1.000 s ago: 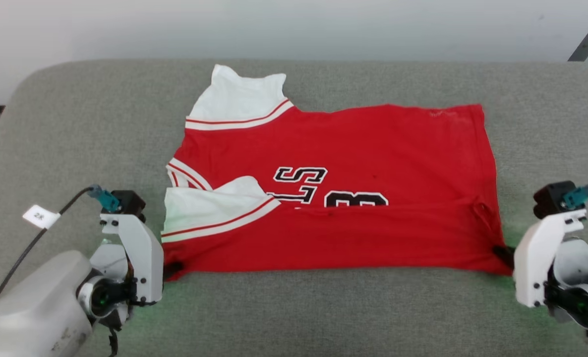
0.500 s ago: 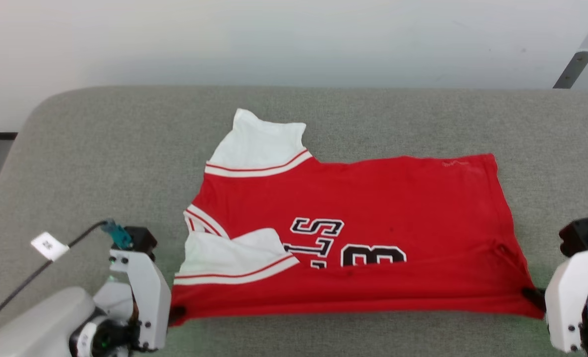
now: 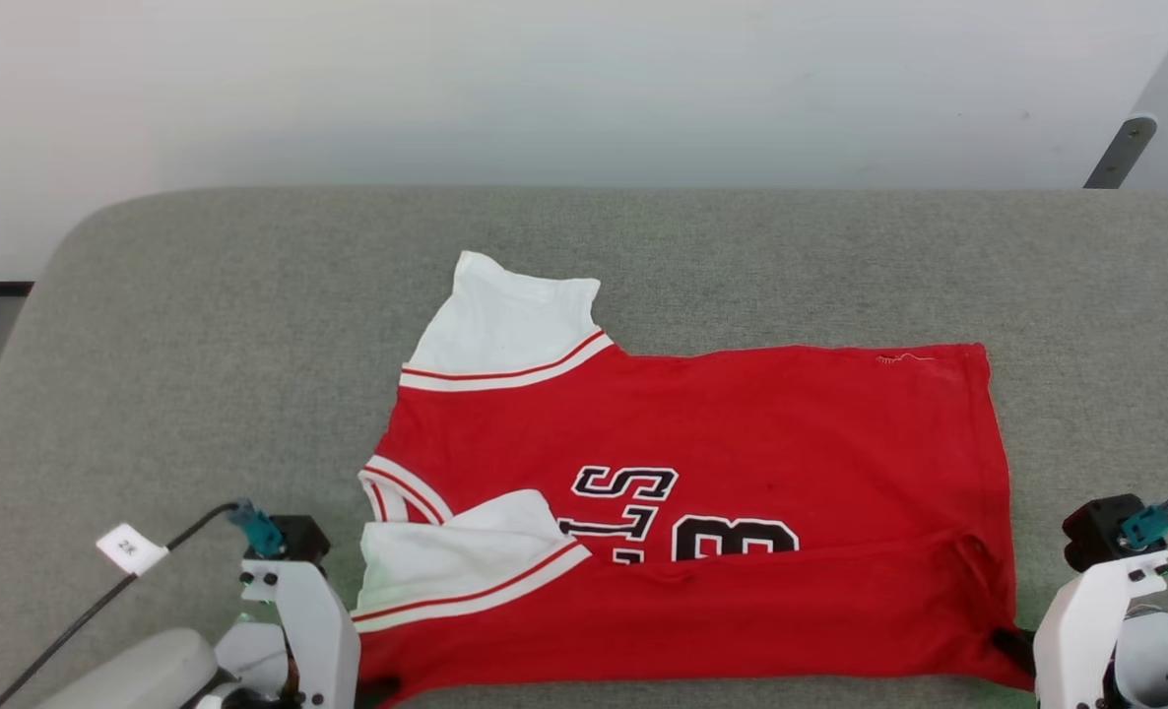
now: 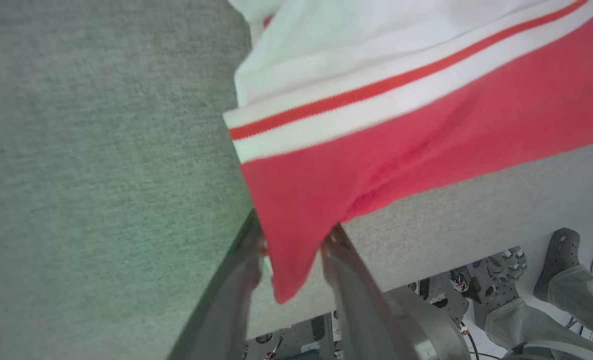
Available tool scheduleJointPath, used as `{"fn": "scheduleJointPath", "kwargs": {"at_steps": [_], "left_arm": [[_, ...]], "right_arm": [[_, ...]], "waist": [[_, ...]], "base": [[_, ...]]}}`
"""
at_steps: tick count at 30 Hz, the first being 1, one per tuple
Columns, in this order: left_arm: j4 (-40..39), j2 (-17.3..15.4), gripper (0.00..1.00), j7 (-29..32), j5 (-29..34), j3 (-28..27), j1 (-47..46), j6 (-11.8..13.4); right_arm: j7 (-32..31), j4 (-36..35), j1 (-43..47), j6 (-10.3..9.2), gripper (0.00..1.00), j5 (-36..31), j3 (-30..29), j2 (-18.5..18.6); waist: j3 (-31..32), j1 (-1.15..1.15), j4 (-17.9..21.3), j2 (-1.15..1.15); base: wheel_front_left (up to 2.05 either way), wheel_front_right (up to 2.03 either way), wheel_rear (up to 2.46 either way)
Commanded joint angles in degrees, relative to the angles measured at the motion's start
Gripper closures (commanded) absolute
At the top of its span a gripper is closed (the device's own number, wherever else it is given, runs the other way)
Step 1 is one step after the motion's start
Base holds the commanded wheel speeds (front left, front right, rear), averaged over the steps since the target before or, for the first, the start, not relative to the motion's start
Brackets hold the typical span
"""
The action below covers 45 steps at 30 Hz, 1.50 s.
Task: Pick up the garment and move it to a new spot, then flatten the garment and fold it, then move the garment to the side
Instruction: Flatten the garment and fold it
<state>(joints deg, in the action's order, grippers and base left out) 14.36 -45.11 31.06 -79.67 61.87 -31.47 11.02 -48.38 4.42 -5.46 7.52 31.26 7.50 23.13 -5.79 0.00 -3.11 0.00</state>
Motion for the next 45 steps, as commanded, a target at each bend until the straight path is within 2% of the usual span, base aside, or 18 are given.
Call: {"fn": "scheduleJointPath", "kwargs": {"at_steps": [1, 2, 3, 11, 16, 21, 26, 32, 38, 41, 45], "left_arm": [[0.3, 0.0, 0.00, 0.0, 0.4, 0.0, -0.2, 0.0], [0.4, -0.3, 0.00, -0.1, 0.8, -0.1, -0.8, -0.1], [0.4, -0.6, 0.00, 0.0, 0.9, -0.3, -1.4, -0.2], [-3.9, -5.5, 0.00, 4.3, 2.2, -2.1, -7.3, 2.5], [-6.6, -7.7, 0.00, 5.2, 3.4, -4.3, -12.5, 2.7], [-3.9, -6.6, 0.00, 2.0, 5.1, -7.0, -17.3, -0.1], [1.6, -5.3, 0.00, -2.1, 8.0, -8.7, -22.3, -4.2], [9.4, -2.8, 0.00, -7.3, 11.3, -10.1, -27.9, -8.3], [16.8, -1.2, 0.00, -7.4, 13.4, -10.1, -33.5, -11.8], [20.3, -0.7, 0.00, -5.2, 13.2, -9.8, -36.0, -13.7], [24.9, -0.7, 0.00, -0.9, 13.1, -9.1, -38.9, -14.7]], "right_arm": [[0.2, -0.1, 0.3, -0.06, 0.20, 0.0, 0.2, 0.0], [0.7, -0.3, 0.1, -0.06, 0.04, 0.0, 0.3, 0.2], [0.9, -0.4, 0.0, -0.06, 0.00, -0.1, 0.4, 0.3], [4.1, -3.6, 0.1, -0.06, 0.00, -1.0, -1.3, -0.3], [9.3, -8.5, -0.5, -0.06, 0.00, -2.6, -2.7, -1.0], [19.5, -13.3, -2.2, -0.06, 0.00, -5.2, -3.1, -2.0], [31.7, -17.2, -5.4, -0.05, 0.00, -9.0, -3.0, -4.2], [44.5, -17.8, -8.4, -0.06, 0.00, -14.2, -2.6, -6.8], [49.6, -16.6, -10.4, -0.06, 0.00, -16.4, -1.2, -9.1], [50.8, -15.5, -11.6, -0.06, 0.00, -16.7, -0.4, -9.8], [51.6, -14.2, -13.3, -0.06, 0.00, -16.6, 0.5, -10.4]], "waist": [[0.0, 0.00, 0.1, 0.00], [0.1, 0.00, 0.1, 0.00], [0.1, 0.00, 0.2, 0.00], [1.1, 0.00, 1.7, 0.00], [1.1, 0.00, 3.4, 0.00], [-0.1, 0.00, 5.5, 0.00], [-2.8, 0.00, 8.3, 0.00], [-7.9, 0.00, 11.4, 0.00], [-13.8, 0.00, 14.3, 0.00], [-16.5, 0.00, 15.7, 0.00], [-19.6, 0.00, 17.5, 0.00]], "base": [[0.00, 0.00, 0.00], [0.00, 0.00, 0.00], [0.00, 0.00, 0.00], [0.00, 0.00, 0.00], [0.00, 0.00, 0.00], [0.00, 0.00, 0.00], [0.00, 0.00, 0.00], [0.00, 0.00, 0.00], [0.00, 0.00, 0.00], [0.00, 0.00, 0.00], [0.00, 0.00, 0.00]]}}
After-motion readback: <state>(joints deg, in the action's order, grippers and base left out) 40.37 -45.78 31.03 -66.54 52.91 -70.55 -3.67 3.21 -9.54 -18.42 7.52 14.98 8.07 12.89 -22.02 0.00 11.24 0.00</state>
